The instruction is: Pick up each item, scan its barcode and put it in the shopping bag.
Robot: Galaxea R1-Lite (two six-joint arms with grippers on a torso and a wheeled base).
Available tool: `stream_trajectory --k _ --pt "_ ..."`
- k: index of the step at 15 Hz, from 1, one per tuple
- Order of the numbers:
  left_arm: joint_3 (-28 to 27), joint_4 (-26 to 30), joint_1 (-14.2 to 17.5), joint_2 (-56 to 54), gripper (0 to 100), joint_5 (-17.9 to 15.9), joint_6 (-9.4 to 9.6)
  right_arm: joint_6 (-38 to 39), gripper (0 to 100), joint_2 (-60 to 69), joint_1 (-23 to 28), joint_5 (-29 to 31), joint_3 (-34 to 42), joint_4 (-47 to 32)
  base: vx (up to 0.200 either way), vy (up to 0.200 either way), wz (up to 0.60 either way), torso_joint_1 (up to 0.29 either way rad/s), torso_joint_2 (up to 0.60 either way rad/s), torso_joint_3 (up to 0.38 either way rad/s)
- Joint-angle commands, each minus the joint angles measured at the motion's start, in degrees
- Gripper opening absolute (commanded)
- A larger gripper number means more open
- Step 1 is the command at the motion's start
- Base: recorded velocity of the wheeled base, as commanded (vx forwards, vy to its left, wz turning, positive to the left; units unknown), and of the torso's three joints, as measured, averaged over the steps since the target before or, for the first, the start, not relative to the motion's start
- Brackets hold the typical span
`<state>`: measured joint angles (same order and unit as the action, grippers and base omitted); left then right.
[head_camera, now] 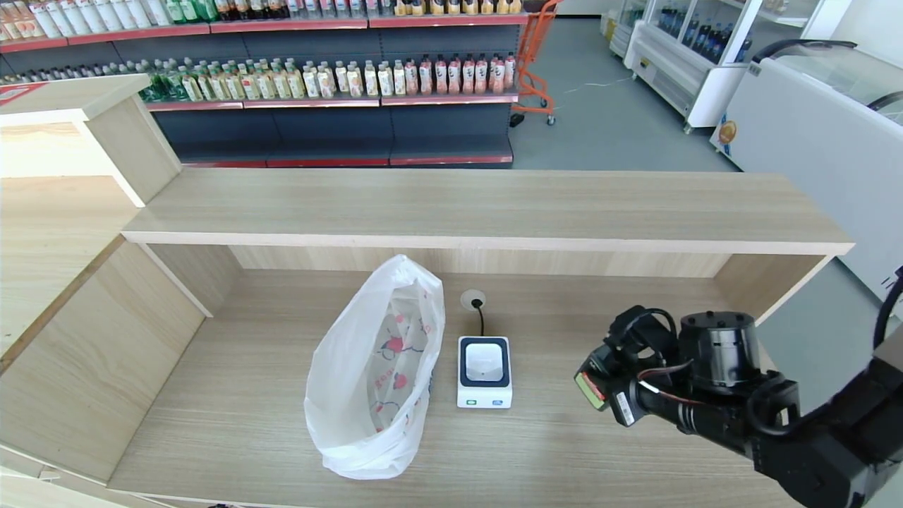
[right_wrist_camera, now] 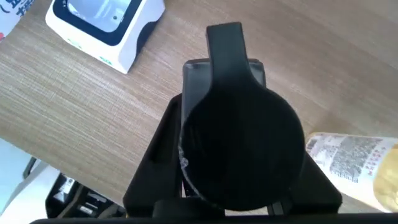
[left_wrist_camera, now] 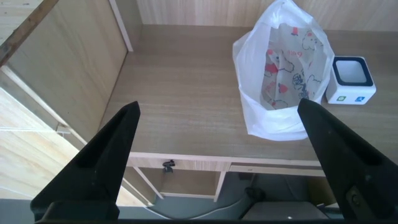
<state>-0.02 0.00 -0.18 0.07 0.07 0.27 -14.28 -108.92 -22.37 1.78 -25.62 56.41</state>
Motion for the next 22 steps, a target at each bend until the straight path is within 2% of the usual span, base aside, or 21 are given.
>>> stream_trajectory --k 1,3,5,7,8,10,12,13,14,16,18,22 --pt "-0.06 0.0 0.01 0.01 100 0.01 0.0 -1.72 0 13.65 2.59 0.07 6.73 -0.24 0.0 0.0 0.0 0.0 0.0 0.0" --pt "-0.06 0.0 0.01 0.01 100 0.01 0.0 -14.29 0 19.89 3.82 0.07 12.88 5.38 0.0 0.0 0.0 0.0 0.0 0.0" --pt "0.02 0.0 0.01 0.01 100 0.01 0.0 -27.21 0 24.9 3.91 -2.22 14.64 7.14 0.0 0.0 0.0 0.0 0.0 0.0" --pt "0.02 0.0 0.01 0.01 100 0.01 0.0 -43.12 0 26.13 3.39 -16.11 14.64 3.62 0.0 0.0 0.0 0.0 0.0 0.0" --pt "0.02 0.0 0.01 0.01 100 0.01 0.0 -57.62 0 26.04 3.56 -23.84 14.55 -0.51 0.0 0.0 0.0 0.0 0.0 0.0" --pt "0.02 0.0 0.01 0.01 100 0.01 0.0 -87.06 0 25.43 3.47 -34.39 14.2 -10.0 0.0 0.0 0.0 0.0 0.0 0.0" --pt "-0.06 0.0 0.01 0.01 100 0.01 0.0 -108.16 0 24.55 1.54 -40.54 14.11 -19.84 0.0 0.0 0.0 0.0 0.0 0.0" --pt "-0.06 0.0 0.01 0.01 100 0.01 0.0 -112.46 0 24.11 0.22 -41.15 13.94 -22.48 0.0 0.0 0.0 0.0 0.0 0.0" --pt "-0.06 0.0 0.01 0.01 100 0.01 0.0 -120.46 0 22.79 -3.12 -43.79 12.0 -26.79 0.0 0.0 0.0 0.0 0.0 0.0" --pt "0.02 0.0 0.01 0.01 100 0.01 0.0 -127.84 0 21.56 -7.51 -50.91 10.16 -30.13 0.0 0.0 0.0 0.0 0.0 0.0" --pt "-0.06 0.0 0.01 0.01 100 0.01 0.0 -131.27 0 18.22 -11.12 -54.87 7.26 -30.74 0.0 0.0 0.0 0.0 0.0 0.0" --pt "0.02 0.0 0.01 0.01 100 0.01 0.0 -134.35 0 13.91 -11.64 -59.08 -1.18 -30.57 0.0 0.0 0.0 0.0 0.0 0.0"
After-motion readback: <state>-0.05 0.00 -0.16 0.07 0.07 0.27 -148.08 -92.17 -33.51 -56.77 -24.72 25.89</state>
